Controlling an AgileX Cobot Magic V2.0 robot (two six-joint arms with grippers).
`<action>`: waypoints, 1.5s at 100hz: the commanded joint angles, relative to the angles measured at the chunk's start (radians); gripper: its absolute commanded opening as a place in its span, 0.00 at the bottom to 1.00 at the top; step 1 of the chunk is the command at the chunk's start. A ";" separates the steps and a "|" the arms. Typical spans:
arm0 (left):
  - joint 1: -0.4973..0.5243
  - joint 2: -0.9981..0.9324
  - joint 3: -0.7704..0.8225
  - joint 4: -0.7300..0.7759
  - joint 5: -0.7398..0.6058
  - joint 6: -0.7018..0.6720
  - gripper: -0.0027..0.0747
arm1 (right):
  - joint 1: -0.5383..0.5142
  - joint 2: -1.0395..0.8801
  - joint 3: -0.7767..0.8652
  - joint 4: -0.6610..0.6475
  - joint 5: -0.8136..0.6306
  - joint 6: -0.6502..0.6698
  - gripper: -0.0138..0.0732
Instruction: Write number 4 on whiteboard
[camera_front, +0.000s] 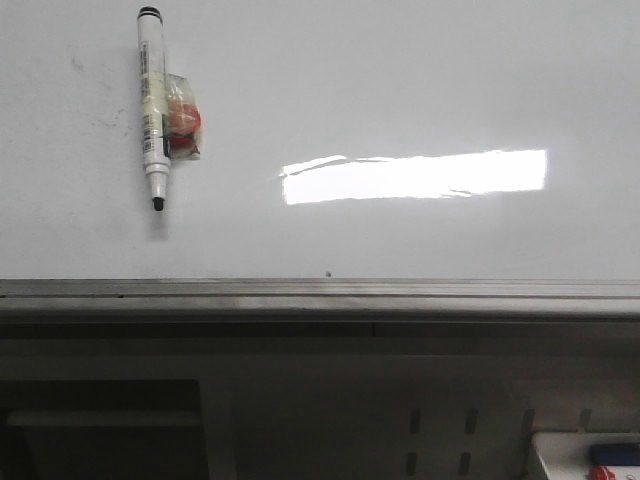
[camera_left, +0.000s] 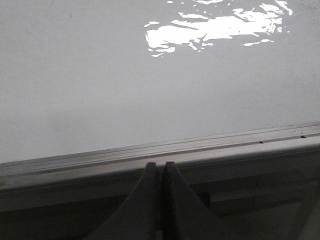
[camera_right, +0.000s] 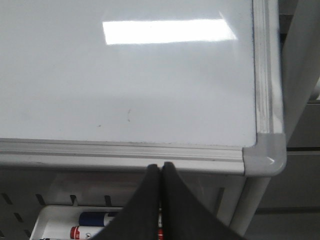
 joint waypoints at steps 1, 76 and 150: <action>0.002 -0.026 0.034 -0.004 -0.056 -0.007 0.01 | -0.004 -0.015 0.025 -0.013 -0.013 0.003 0.08; 0.002 -0.026 0.034 -0.004 -0.056 -0.007 0.01 | -0.004 -0.015 0.025 -0.013 -0.013 0.003 0.08; 0.002 -0.026 0.032 -1.041 -0.291 -0.007 0.01 | -0.004 -0.015 0.025 0.259 -0.470 0.103 0.08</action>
